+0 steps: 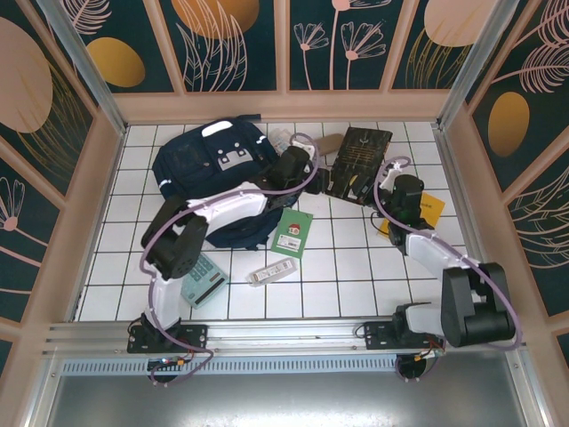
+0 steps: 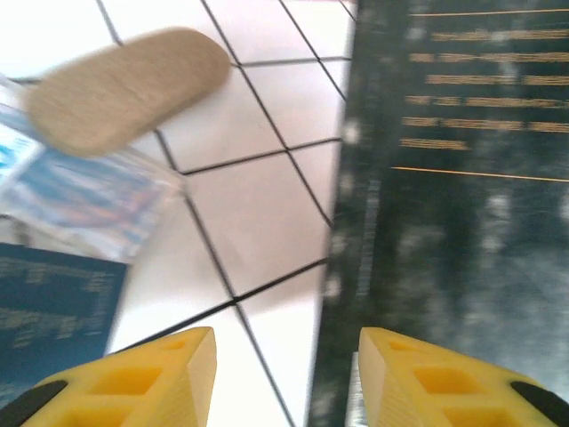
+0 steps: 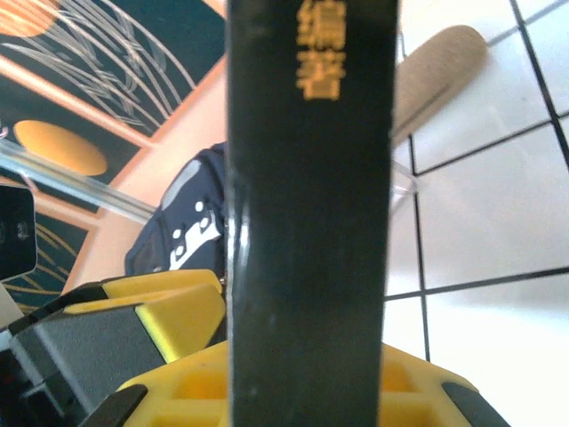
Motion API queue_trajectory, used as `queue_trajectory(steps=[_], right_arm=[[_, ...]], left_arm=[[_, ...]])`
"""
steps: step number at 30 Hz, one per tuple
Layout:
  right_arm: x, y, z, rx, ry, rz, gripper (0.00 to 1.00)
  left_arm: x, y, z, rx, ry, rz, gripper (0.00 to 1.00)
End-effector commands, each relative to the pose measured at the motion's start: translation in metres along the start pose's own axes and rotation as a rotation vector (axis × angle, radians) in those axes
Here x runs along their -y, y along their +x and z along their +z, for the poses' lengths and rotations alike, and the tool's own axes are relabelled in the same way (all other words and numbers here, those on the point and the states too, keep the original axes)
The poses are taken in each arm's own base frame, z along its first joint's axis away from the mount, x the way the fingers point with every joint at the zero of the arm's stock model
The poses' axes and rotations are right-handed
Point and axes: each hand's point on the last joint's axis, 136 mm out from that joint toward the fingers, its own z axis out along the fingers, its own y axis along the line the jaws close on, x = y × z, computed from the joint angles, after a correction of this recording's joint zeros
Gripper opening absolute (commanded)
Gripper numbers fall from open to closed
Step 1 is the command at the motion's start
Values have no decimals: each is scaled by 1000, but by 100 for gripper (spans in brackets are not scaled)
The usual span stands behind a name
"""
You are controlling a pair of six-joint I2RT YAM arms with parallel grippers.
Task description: Pack books, pencil case, and school supplies into a backpack
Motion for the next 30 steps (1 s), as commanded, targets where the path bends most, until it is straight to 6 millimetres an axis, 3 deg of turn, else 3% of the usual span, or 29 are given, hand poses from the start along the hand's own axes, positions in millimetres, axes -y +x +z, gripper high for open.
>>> queue_trajectory(steps=[1, 7, 12, 26, 30], right_arm=[[-38, -14, -15, 68, -128, -132, 0], [-59, -15, -29, 98, -186, -154, 0], [-64, -15, -38, 118, -196, -156, 0], [-66, -11, -42, 114, -215, -144, 0], [-65, -9, -41, 110, -212, -142, 0]], left_arm=[[-44, 18, -22, -56, -190, 75, 46], [-84, 54, -51, -163, -351, 155, 43], [-103, 87, -56, -269, -409, 188, 42], [-142, 97, -66, -314, -613, 294, 46], [-147, 110, -59, -354, -614, 306, 36]])
